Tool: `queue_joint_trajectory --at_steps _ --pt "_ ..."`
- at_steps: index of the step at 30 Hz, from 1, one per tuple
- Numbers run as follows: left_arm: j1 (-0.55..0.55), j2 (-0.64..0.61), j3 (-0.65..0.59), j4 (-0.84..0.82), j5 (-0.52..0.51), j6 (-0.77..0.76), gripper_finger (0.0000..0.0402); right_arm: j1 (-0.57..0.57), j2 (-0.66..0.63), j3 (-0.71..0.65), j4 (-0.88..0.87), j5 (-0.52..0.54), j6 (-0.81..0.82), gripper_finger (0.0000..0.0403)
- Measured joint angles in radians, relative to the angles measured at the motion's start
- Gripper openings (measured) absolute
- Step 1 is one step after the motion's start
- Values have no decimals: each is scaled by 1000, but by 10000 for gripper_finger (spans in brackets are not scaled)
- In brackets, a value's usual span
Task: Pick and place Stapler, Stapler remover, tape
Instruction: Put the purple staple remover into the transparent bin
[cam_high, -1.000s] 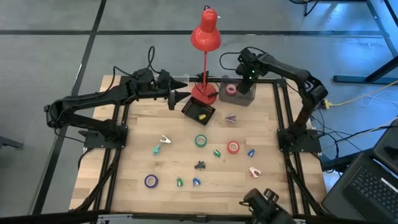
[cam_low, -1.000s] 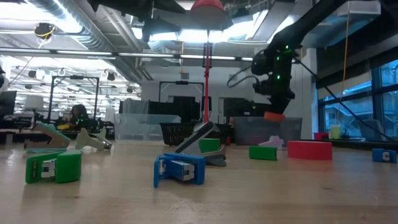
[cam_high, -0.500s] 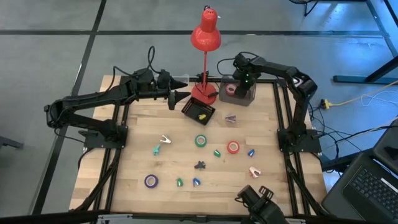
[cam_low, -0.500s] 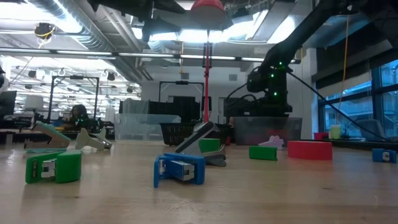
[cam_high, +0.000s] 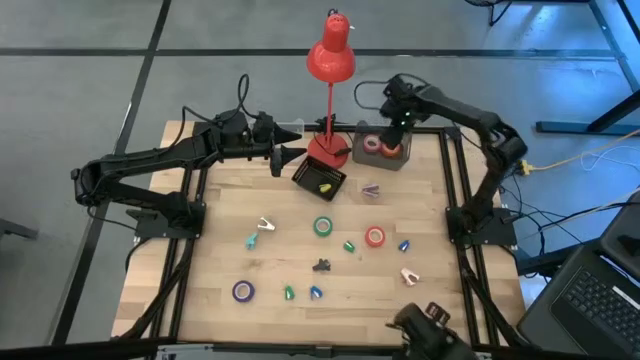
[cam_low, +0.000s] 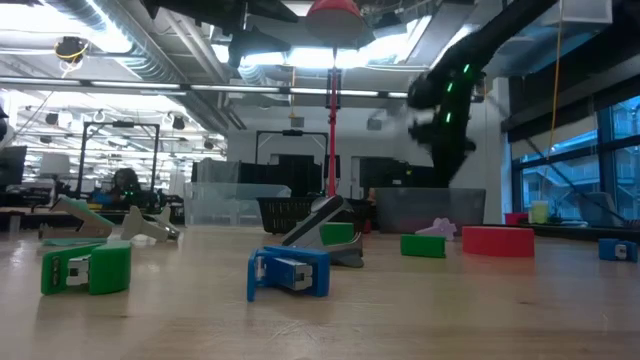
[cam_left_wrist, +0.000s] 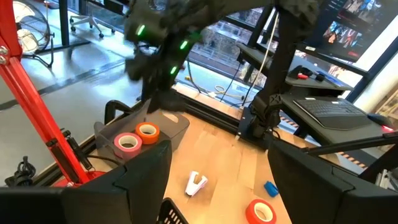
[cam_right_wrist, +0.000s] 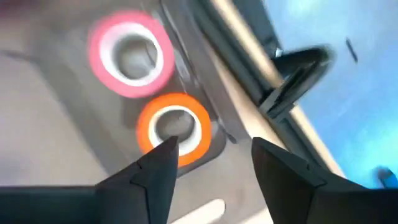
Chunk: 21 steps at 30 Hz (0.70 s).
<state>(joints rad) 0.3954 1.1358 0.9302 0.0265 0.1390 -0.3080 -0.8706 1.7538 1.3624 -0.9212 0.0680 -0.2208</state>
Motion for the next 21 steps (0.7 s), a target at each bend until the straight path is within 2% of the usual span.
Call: queue_joint_trajectory --at_steps 6,11,15,21 --pt "0 0 0 -1 10 6 265 69 -284 0 -124 -227 81 196" --pt "0 0 0 -8 11 8 265 236 -492 0 -227 -373 203 181" --pt "0 0 0 -32 11 8 265 438 -599 0 -225 -361 360 177" --pt "0 0 0 -91 12 8 265 745 -617 0 -226 -202 564 176"
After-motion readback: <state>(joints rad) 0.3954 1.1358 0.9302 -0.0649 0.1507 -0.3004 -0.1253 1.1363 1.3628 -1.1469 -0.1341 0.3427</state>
